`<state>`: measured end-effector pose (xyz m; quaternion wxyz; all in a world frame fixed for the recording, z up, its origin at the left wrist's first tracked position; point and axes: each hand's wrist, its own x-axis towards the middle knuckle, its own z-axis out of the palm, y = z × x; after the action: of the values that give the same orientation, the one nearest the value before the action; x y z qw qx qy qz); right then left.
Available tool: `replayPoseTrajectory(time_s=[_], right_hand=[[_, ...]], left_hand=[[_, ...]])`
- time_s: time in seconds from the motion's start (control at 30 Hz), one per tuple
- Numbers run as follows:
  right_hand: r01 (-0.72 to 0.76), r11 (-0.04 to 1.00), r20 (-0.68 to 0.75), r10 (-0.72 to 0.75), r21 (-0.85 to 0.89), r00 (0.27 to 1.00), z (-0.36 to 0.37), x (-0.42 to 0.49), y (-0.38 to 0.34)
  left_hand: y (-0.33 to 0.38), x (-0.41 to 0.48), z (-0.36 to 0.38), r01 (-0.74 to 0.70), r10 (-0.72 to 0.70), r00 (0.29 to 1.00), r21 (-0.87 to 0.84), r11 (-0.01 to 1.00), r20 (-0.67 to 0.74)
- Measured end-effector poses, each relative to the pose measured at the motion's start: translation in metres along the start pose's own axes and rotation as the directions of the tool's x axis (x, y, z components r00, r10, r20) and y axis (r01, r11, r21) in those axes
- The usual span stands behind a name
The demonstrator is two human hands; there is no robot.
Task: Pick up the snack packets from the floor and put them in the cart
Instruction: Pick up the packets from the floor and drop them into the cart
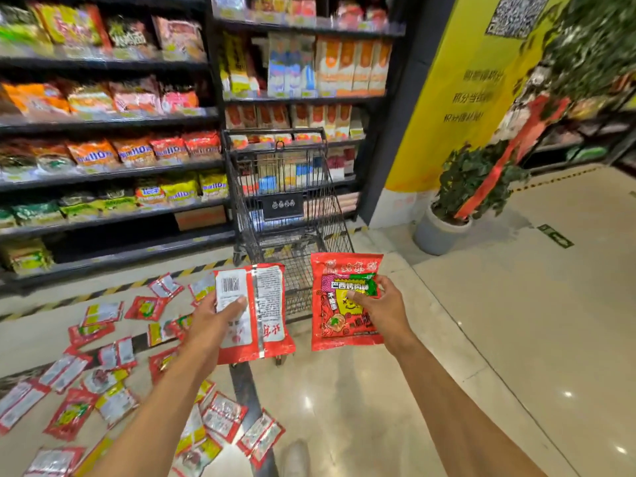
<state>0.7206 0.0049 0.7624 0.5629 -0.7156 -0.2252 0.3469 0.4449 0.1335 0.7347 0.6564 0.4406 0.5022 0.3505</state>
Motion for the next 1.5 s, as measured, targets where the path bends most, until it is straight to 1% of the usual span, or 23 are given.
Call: replayPoseTrajectory(time_s=[0.17,0.33,0.53,0.67,0.8,0.9,1.03,1.1,1.2,1.27,1.3,1.4,1.43,1.5], right_hand=[[0.011,0.999,0.026,-0.010,-0.047,1.000,0.007,0.093,-0.040],[-0.004,0.998,0.036,0.006,-0.057,0.999,0.014,0.177,-0.060],[-0.047,0.997,0.070,0.051,-0.061,0.996,0.031,0.279,-0.064],[-0.078,0.993,0.125,0.088,-0.084,0.988,0.048,0.360,-0.060],[-0.124,0.985,0.183,0.144,-0.117,0.973,0.069,0.458,-0.048],[-0.176,0.970,0.202,0.209,-0.167,0.957,0.086,0.530,-0.030],[-0.214,0.951,0.206,0.260,-0.221,0.943,0.113,0.615,0.005],[-0.220,0.936,0.191,0.277,-0.276,0.942,0.131,0.654,0.031],[-0.257,0.912,0.159,0.319,-0.321,0.934,0.159,0.702,0.077],[-0.293,0.888,0.132,0.358,-0.354,0.924,0.175,0.727,0.102],[-0.308,0.877,0.119,0.373,-0.368,0.920,0.182,0.738,0.119],[-0.348,0.845,0.088,0.415,-0.405,0.905,0.201,0.767,0.155],[-0.355,0.832,0.079,0.425,-0.426,0.902,0.207,0.775,0.165],[-0.371,0.795,0.051,0.448,-0.480,0.893,0.216,0.789,0.189]], left_hand=[[0.029,0.074,0.045,0.040,-0.041,0.999,-0.043,0.998,-0.033],[0.059,0.141,0.080,0.046,-0.048,0.998,-0.024,0.999,-0.049],[0.076,0.222,0.118,0.064,-0.062,0.995,0.012,0.998,-0.077],[0.080,0.288,0.143,0.096,-0.094,0.992,0.021,0.995,-0.089],[0.077,0.370,0.167,0.152,-0.146,0.977,0.031,0.988,-0.153],[0.067,0.441,0.179,0.207,-0.192,0.954,0.045,0.977,-0.229],[0.041,0.535,0.187,0.243,-0.196,0.943,0.151,0.958,-0.270],[0.021,0.579,0.183,0.290,-0.249,0.928,0.118,0.950,-0.279],[-0.021,0.637,0.170,0.323,-0.301,0.931,0.085,0.942,-0.205],[-0.051,0.670,0.163,0.335,-0.320,0.923,0.034,0.942,-0.214],[-0.066,0.685,0.161,0.369,-0.355,0.900,0.008,0.929,-0.254],[-0.094,0.718,0.167,0.487,-0.447,0.787,-0.016,0.873,-0.424],[-0.103,0.729,0.168,0.514,-0.462,0.769,0.000,0.858,-0.442],[-0.127,0.753,0.164,0.549,-0.475,0.760,0.047,0.834,-0.443]])
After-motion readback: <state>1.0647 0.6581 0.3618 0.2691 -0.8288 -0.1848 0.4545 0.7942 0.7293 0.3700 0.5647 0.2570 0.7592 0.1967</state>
